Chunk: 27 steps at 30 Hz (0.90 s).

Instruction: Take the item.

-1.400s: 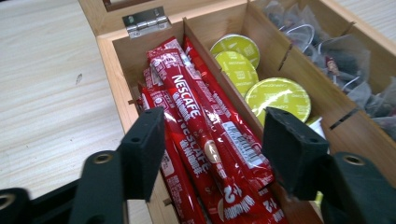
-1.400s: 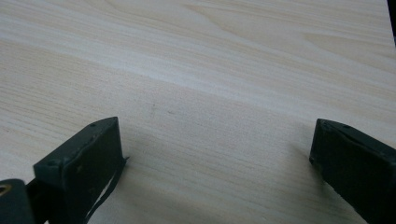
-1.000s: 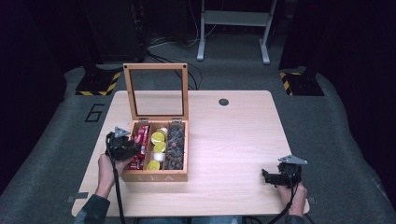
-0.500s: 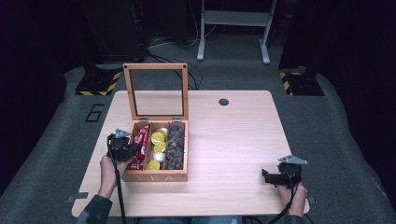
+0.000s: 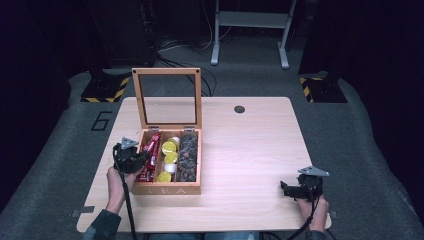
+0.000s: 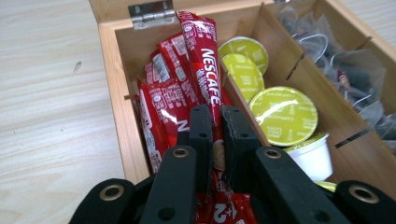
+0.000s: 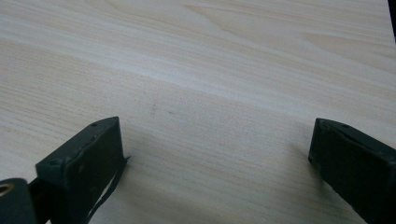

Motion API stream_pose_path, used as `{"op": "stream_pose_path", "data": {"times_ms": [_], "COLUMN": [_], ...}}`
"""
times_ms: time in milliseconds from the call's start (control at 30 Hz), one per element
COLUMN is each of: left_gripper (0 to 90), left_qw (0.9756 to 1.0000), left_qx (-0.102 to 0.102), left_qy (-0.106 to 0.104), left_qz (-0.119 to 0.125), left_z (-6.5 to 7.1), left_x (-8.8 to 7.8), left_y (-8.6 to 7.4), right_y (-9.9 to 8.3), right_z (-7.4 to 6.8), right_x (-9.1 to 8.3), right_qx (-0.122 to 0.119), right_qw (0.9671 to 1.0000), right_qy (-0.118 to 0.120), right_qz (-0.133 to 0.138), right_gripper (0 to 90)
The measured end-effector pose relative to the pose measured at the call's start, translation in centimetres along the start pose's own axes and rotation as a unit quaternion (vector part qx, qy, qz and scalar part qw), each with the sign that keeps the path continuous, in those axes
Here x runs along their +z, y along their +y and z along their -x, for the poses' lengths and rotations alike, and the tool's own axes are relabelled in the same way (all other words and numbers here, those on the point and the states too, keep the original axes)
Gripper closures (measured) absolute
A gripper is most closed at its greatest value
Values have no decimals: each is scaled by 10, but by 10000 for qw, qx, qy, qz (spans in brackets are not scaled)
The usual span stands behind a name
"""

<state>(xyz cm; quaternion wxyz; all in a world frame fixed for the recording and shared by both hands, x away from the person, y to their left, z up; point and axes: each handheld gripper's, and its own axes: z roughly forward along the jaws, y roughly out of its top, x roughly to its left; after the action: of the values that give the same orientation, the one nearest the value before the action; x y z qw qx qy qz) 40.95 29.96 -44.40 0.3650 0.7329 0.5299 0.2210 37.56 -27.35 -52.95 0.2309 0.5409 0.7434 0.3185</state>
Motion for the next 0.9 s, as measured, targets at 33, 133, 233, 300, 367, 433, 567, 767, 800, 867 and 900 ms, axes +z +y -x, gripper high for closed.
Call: {"op": "stream_pose_path", "data": {"times_ms": [33, 133, 233, 300, 367, 433, 567, 767, 800, 867, 900], "left_gripper": [828, 827, 827, 827, 827, 827, 827, 827, 827, 827, 827], "left_qw": [10000, 10000, 9999, 9998, 9997, 9995, 9993, 9987, 9986, 9985, 9984], "left_qx": [4, 29, 33, 30, 53, 83, 140, 222, 226, 233, 241], "left_qy": [-8, -19, -32, -38, -73, -71, -113, -154, -175, -201, -215], "left_qz": [14, 77, 156, 210, 233, 291, 330, 424, 439, 456, 464], "left_z": [0, 0, 0, 1, 2, 3, 7, 12, 13, 14, 15], "left_x": [-1, -6, -10, -13, -16, -18, -23, -27, -27, -28, -28], "left_y": [1, 4, 6, 8, 11, 13, 18, 23, 24, 26, 27], "right_y": [0, 0, 0, 0, 0, 0, 0, 0, 0, 0, 0], "right_z": [0, 0, 0, 0, 0, 0, 0, -1, -1, -1, 0], "right_x": [0, 0, 0, 0, 0, 0, 0, 0, 0, 0, 0], "right_qx": [2, 5, 4, 4, 6, 4, 5, 61, 62, 53, -22], "right_qw": [10000, 10000, 10000, 10000, 10000, 10000, 10000, 10000, 10000, 10000, 10000], "right_qy": [0, 1, 1, 1, 0, 2, 1, 1, 2, 1, -2], "right_qz": [1, 1, 0, 1, 1, 2, 2, -19, -20, -14, 12], "right_gripper": [25, 25, 25, 26, 26, 26, 26, 26, 27, 27, 27]}}
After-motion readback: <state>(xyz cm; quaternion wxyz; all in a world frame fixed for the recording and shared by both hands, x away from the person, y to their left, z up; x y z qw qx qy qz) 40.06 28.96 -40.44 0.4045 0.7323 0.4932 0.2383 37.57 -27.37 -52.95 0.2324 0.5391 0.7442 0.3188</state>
